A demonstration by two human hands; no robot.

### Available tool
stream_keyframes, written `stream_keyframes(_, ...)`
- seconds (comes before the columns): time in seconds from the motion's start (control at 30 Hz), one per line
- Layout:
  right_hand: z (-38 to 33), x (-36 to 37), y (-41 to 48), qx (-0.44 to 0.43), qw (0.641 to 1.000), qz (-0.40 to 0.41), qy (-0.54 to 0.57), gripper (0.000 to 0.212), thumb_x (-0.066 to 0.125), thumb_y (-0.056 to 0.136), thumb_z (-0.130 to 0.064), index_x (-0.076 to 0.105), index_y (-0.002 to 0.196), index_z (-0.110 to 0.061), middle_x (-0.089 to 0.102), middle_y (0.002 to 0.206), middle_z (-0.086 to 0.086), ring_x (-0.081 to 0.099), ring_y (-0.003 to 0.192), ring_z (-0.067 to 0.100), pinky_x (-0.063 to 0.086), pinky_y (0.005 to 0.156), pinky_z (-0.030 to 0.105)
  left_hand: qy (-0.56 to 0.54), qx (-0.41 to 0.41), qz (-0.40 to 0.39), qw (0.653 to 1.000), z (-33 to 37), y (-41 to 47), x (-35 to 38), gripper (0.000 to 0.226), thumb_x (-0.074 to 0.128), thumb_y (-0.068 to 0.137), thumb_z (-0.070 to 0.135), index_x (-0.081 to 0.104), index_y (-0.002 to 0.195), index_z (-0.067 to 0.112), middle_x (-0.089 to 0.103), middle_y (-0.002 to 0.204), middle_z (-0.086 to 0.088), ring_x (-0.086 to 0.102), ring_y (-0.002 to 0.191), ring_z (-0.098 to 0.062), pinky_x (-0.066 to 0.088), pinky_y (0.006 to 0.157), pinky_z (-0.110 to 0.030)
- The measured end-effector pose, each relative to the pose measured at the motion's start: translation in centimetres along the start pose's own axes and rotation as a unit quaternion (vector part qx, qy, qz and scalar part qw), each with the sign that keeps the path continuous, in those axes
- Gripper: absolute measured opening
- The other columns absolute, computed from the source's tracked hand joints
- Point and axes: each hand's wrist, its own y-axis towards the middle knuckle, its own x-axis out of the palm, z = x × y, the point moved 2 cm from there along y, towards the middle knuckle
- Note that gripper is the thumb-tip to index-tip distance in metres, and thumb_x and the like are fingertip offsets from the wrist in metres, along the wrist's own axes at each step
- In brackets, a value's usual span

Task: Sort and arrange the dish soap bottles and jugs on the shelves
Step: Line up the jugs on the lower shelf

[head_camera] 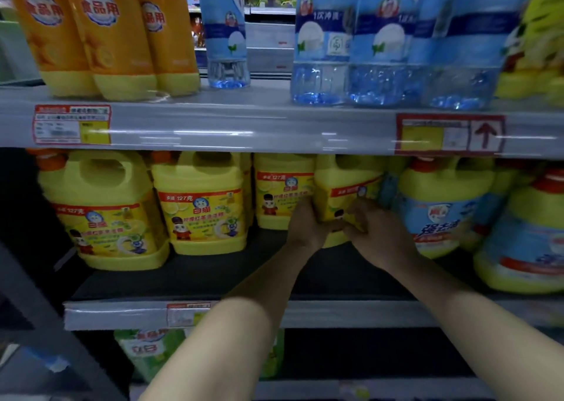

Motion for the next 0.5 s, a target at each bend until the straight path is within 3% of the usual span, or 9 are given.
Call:
stream_keyframes(0.17, 0.6, 1.0, -0.2, 0.012, 0.999, 0.035, 0.026, 0.048, 0.068, 0.082, -0.023, 0.048, 0.123, -0.008, 0.055, 0.116, 0.017, 0.061, 0.092, 0.035, 0.038, 0.069, 0.026, -0.022, -0.004, -0.023, 0.999, -0.7, -1.4, -2.1, 0.060, 0.080, 0.077, 0.020, 0.050, 0.128, 0.011, 0.061, 0.127, -0.007, 0.057, 0.117, -0.024, 0.048, 0.090, -0.032)
stream_keyframes(0.27, 1.2, 1.7, 0.1, 0.078, 0.991, 0.035, 0.101, 0.065, 0.076, 0.077, -0.033, 0.037, 0.122, -0.006, 0.052, 0.122, 0.017, 0.057, 0.105, 0.036, 0.043, 0.075, 0.031, 0.010, 0.003, -0.044, 0.999, -1.7, -2.7, -5.0, 0.064, 0.076, 0.082, 0.025, 0.045, 0.136, 0.012, 0.057, 0.135, -0.006, 0.052, 0.124, -0.022, 0.044, 0.099, -0.030)
stream_keyframes(0.37, 1.6, 2.6, 0.8, 0.156, 0.969, -0.016, 0.191, 0.094, 0.082, 0.067, -0.044, 0.029, 0.136, -0.007, 0.048, 0.136, 0.013, 0.051, 0.120, 0.032, 0.042, 0.089, 0.032, 0.032, 0.024, -0.038, 0.998, -2.6, -4.3, -7.7, 0.066, 0.071, 0.086, 0.025, 0.038, 0.142, 0.013, 0.055, 0.137, -0.004, 0.050, 0.128, -0.021, 0.043, 0.103, -0.031)
stream_keyframes(0.4, 1.4, 3.1, 1.0, 0.167, 0.960, -0.051, 0.219, 0.095, 0.082, 0.067, -0.044, 0.030, 0.138, -0.008, 0.049, 0.136, 0.011, 0.052, 0.120, 0.031, 0.044, 0.093, 0.034, 0.042, 0.053, -0.013, 0.998, -2.7, -4.9, -8.2, 0.067, 0.069, 0.088, 0.023, 0.035, 0.144, 0.013, 0.052, 0.139, -0.004, 0.047, 0.130, -0.018, 0.041, 0.104, -0.030)
stream_keyframes(0.5, 0.2, 5.2, 1.6, 0.145, 0.946, -0.148, 0.248, 0.070, 0.078, 0.074, -0.040, 0.046, 0.127, -0.010, 0.060, 0.124, 0.008, 0.059, 0.109, 0.026, 0.051, 0.087, 0.040, 0.156, 0.156, 0.113, 0.969, -3.1, -6.7, -8.7, 0.076, 0.065, 0.091, 0.018, 0.018, 0.151, 0.013, 0.029, 0.153, -0.008, 0.023, 0.138, -0.006, 0.030, 0.112, -0.026)
